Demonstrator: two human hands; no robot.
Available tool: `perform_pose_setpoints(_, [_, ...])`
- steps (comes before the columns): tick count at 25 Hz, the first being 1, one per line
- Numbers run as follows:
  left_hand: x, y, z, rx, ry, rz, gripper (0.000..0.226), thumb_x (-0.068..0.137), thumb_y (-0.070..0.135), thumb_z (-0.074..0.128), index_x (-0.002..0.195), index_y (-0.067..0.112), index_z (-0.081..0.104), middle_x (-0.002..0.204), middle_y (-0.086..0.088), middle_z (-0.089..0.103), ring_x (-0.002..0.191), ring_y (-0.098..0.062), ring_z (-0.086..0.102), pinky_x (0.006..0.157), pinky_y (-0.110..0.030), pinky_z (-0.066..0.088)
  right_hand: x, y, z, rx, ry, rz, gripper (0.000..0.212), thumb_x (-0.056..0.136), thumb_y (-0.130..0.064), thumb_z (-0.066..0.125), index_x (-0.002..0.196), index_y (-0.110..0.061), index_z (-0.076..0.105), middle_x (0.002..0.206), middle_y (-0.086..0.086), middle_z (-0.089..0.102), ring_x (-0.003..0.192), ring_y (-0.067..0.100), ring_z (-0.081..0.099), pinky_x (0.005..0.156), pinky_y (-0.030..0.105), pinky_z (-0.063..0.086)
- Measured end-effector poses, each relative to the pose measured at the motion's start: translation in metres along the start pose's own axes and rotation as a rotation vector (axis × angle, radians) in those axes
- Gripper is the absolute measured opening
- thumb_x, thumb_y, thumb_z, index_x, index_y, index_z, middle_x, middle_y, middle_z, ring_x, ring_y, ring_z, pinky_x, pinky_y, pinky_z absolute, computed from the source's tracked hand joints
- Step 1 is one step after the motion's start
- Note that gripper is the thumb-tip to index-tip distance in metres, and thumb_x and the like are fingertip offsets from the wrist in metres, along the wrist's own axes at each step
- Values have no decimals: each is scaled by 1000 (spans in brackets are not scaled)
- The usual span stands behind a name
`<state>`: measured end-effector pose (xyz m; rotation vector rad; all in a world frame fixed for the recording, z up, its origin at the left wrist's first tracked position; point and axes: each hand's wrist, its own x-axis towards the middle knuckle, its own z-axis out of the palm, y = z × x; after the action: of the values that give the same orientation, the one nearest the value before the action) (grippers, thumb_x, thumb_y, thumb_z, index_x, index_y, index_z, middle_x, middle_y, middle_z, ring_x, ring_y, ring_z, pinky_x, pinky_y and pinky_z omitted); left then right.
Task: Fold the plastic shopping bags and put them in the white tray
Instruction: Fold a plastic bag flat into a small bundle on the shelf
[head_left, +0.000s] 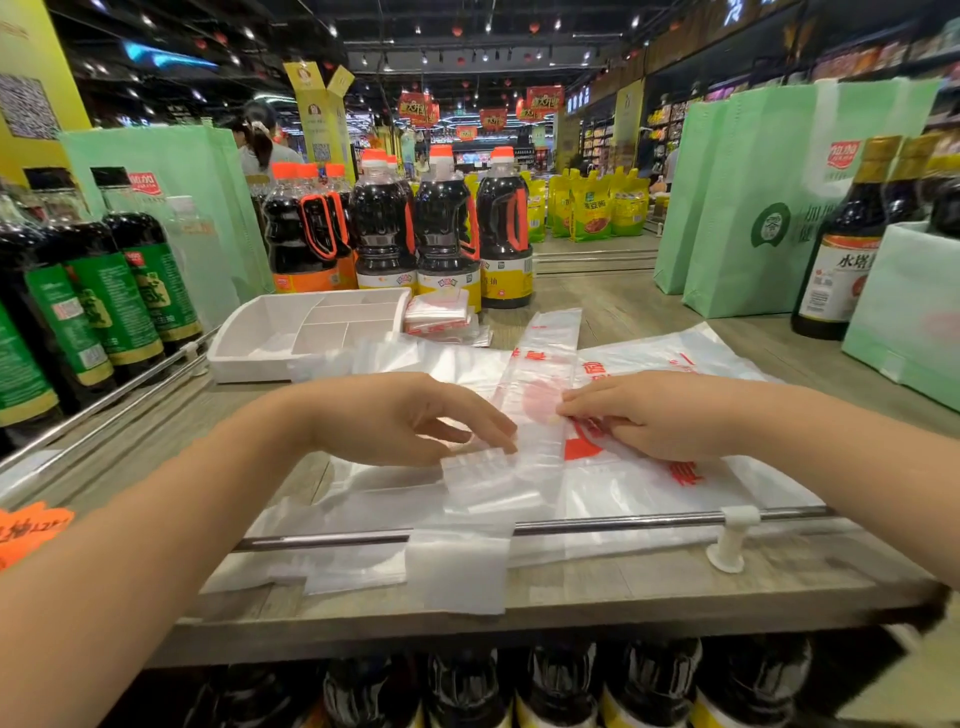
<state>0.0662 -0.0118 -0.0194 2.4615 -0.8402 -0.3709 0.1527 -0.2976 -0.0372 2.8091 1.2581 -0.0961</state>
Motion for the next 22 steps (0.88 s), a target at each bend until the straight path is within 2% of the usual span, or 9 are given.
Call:
perform_pose_setpoints(5, [-7,0,-7,92,-155,-36,49,84,29,79,127,47,63,148,33,40,141,8,30,119,-30,24,-6,-3,2,-5,87,-16,44,105,-31,41,148,-39,43,155,-18,36,141,7,35,115,25,28])
perform_pose_setpoints(8, [0,3,2,115,-91,-43,51,79,33,83,123,50,64,142,34,44,137,10,34,117,-28,24,-11,-14,3,80,259,-201,36,97,-38,58,133,-37,61,139,-18,53,127,2,49,108,25,39])
perform_pose_setpoints(10, [3,2,9,162,41,-23,48,79,23,81,118,46,68,135,30,52,131,7,42,113,-25,30,-13,-21,4,141,231,-258,36,93,-46,58,127,-38,64,130,-22,59,121,-1,53,103,29,44])
perform_pose_setpoints(14, [11,16,16,229,233,-12,35,77,42,55,105,40,75,106,22,69,104,3,61,94,-26,47,-17,-27,2,197,158,-231,40,93,-55,55,128,-37,63,129,-23,59,120,-2,53,104,27,42])
perform_pose_setpoints(15, [11,12,18,235,186,-11,32,78,47,56,104,44,74,94,23,70,92,5,62,85,-26,49,-18,-28,2,201,140,-232,43,92,-58,54,126,-34,63,127,-20,59,118,1,54,103,28,43])
perform_pose_setpoints(17, [2,-9,21,458,144,64,35,87,42,63,121,34,69,81,12,62,72,2,54,69,-21,48,-19,-30,1,200,116,-222,53,88,-67,52,121,-27,63,119,-13,60,111,6,56,97,34,46])
perform_pose_setpoints(19, [12,-11,24,263,151,18,53,80,42,69,131,40,55,95,8,60,81,-10,59,78,-23,52,-20,-32,-1,230,141,-201,57,85,-72,53,118,-27,64,114,-12,61,107,8,57,94,36,47])
perform_pose_setpoints(20, [17,-6,22,128,268,-61,58,74,43,70,128,44,51,105,11,61,90,-12,61,85,-24,52,-20,-34,-2,249,169,-202,54,86,-71,53,115,-28,66,111,-12,63,105,8,58,93,37,47])
perform_pose_setpoints(22, [12,-2,25,43,319,-59,49,72,30,67,119,36,52,115,13,62,102,-8,63,94,-30,52,-21,-36,-3,286,217,-221,43,89,-63,53,110,-30,71,108,-10,67,101,8,62,89,36,49])
